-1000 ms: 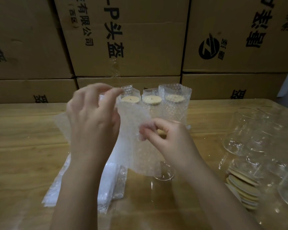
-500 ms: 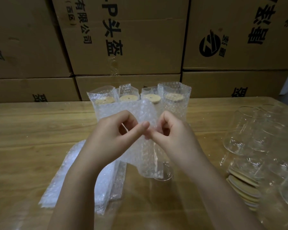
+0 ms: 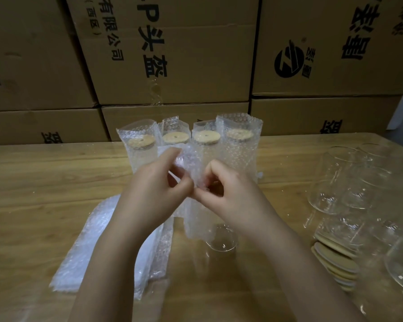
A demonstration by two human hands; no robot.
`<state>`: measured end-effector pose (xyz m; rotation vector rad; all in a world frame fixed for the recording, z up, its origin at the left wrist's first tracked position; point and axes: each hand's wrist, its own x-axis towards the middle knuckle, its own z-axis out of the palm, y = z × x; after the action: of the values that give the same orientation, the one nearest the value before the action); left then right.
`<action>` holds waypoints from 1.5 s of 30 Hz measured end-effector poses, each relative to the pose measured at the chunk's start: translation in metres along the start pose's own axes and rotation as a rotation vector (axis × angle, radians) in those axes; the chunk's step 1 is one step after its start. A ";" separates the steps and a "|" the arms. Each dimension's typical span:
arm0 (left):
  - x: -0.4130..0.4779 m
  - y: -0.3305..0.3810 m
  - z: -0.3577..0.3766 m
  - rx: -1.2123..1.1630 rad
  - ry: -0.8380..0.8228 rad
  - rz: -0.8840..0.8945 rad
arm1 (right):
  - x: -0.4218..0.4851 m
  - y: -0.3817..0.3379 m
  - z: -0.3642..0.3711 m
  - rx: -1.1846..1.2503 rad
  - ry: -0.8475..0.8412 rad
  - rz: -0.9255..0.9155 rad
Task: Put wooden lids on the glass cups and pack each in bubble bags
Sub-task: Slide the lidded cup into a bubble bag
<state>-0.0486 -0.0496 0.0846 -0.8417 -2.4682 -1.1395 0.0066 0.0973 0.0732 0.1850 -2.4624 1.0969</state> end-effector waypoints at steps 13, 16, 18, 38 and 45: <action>0.000 0.002 -0.005 -0.167 -0.110 -0.044 | 0.000 0.003 -0.001 0.127 -0.020 0.027; 0.001 0.002 -0.008 -0.213 -0.110 -0.043 | 0.002 0.005 0.000 0.176 0.022 0.067; 0.001 -0.001 -0.009 -0.184 -0.097 -0.058 | 0.002 0.003 -0.002 0.205 0.048 0.085; -0.003 0.020 0.019 0.513 0.234 -0.113 | -0.002 -0.004 0.003 0.066 0.360 -0.010; -0.006 0.027 0.009 0.346 0.192 -0.062 | -0.002 -0.005 0.003 -0.107 0.472 -0.080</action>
<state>-0.0272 -0.0307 0.0917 -0.5334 -2.4423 -0.7387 0.0087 0.0919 0.0737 -0.0102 -2.0633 0.8557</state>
